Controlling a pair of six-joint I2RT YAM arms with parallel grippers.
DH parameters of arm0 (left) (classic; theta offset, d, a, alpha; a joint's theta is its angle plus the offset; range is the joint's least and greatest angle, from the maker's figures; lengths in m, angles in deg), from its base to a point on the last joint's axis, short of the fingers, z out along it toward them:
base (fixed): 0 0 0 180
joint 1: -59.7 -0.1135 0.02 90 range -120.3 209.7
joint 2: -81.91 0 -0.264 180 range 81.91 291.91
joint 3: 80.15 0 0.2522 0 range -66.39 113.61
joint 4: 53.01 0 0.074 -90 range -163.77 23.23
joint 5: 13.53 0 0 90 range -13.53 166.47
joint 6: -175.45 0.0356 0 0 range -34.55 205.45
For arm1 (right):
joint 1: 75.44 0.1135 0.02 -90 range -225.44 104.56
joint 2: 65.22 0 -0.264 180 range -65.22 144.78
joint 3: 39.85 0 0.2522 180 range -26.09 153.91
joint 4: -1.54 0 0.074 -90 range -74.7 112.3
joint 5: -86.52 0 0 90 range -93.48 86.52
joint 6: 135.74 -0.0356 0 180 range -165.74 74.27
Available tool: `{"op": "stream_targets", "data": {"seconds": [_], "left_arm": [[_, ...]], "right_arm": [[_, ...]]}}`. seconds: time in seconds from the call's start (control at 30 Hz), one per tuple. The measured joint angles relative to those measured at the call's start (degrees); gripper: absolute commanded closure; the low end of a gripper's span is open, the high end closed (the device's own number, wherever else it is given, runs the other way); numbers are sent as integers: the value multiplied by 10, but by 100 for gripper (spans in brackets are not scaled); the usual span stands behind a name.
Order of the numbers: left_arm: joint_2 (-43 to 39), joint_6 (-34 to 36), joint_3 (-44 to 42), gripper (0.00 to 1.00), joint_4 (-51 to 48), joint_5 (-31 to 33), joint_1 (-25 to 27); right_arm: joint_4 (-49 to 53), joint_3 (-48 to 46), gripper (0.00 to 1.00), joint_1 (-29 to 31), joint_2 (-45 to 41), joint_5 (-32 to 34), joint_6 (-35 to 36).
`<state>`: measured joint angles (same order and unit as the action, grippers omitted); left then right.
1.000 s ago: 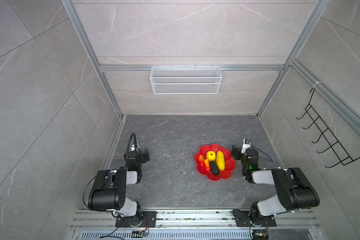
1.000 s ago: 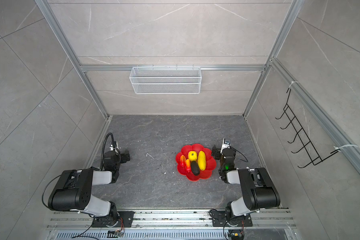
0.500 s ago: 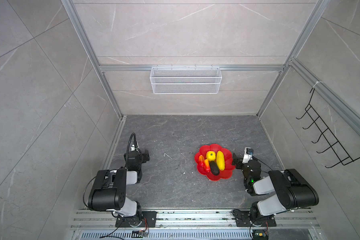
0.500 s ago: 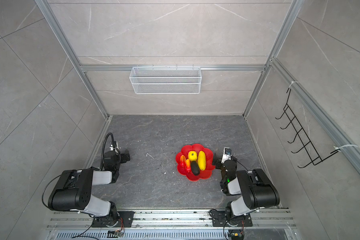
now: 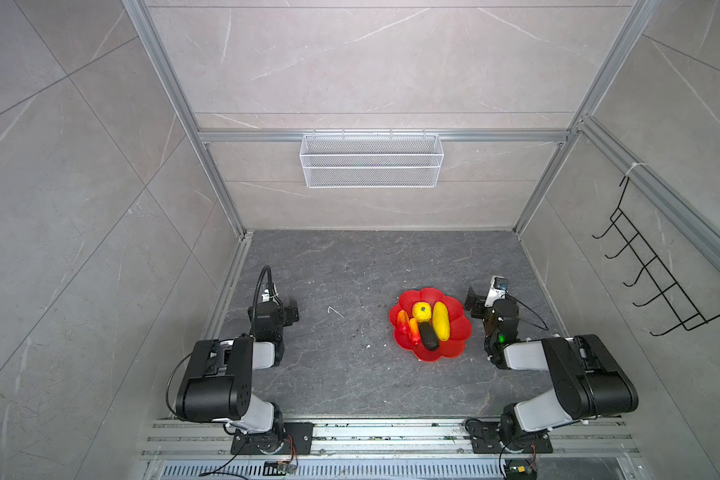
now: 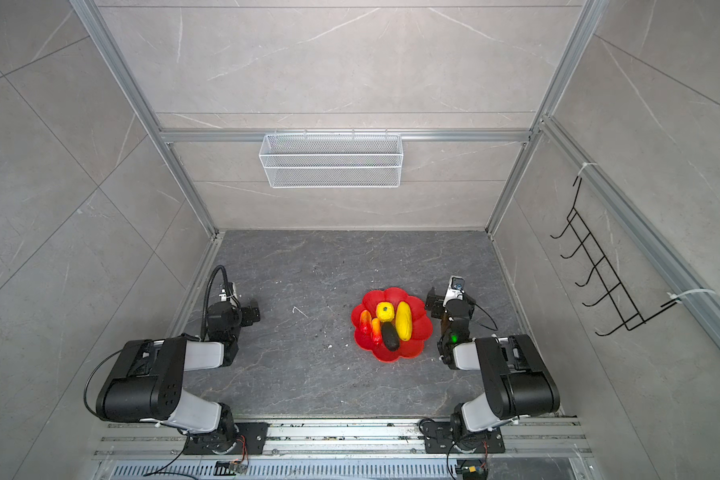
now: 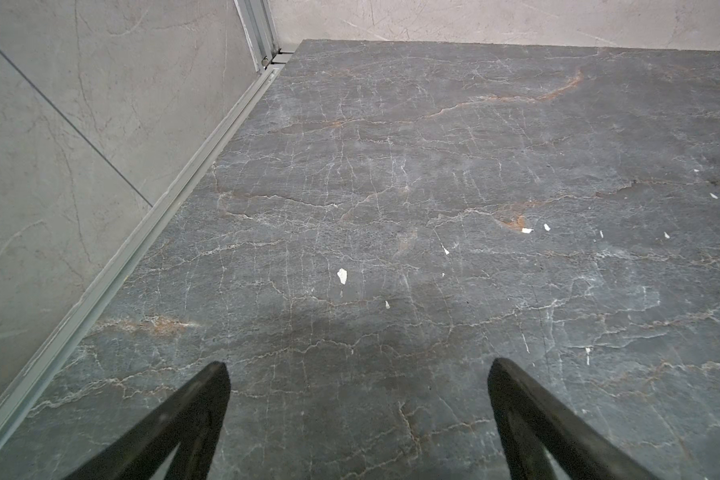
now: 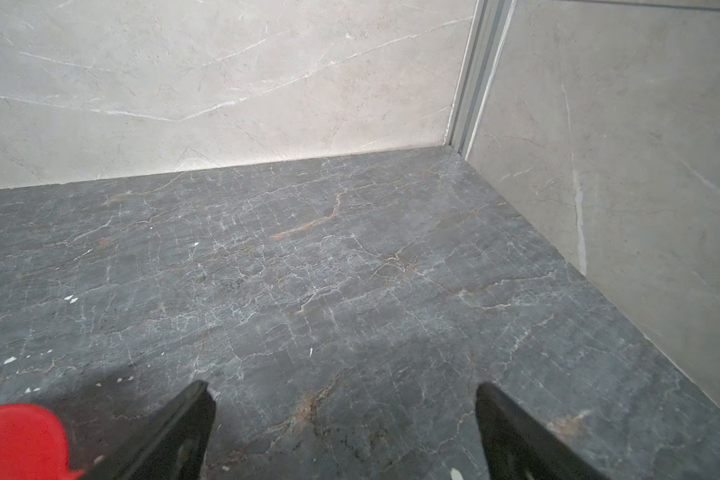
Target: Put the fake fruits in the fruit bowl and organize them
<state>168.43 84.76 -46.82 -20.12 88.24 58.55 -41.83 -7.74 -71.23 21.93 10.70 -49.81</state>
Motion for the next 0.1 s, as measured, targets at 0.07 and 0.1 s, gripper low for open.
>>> {"op": "stream_targets", "data": {"seconds": [0.07, 0.1], "left_arm": [[0, 0, 0, 0, 0, 0, 0], [0, 0, 0, 0, 0, 0, 0]], "right_arm": [[5, 0, 0, 0, 0, 0, 0], [7, 0, 0, 0, 0, 0, 0]]}}
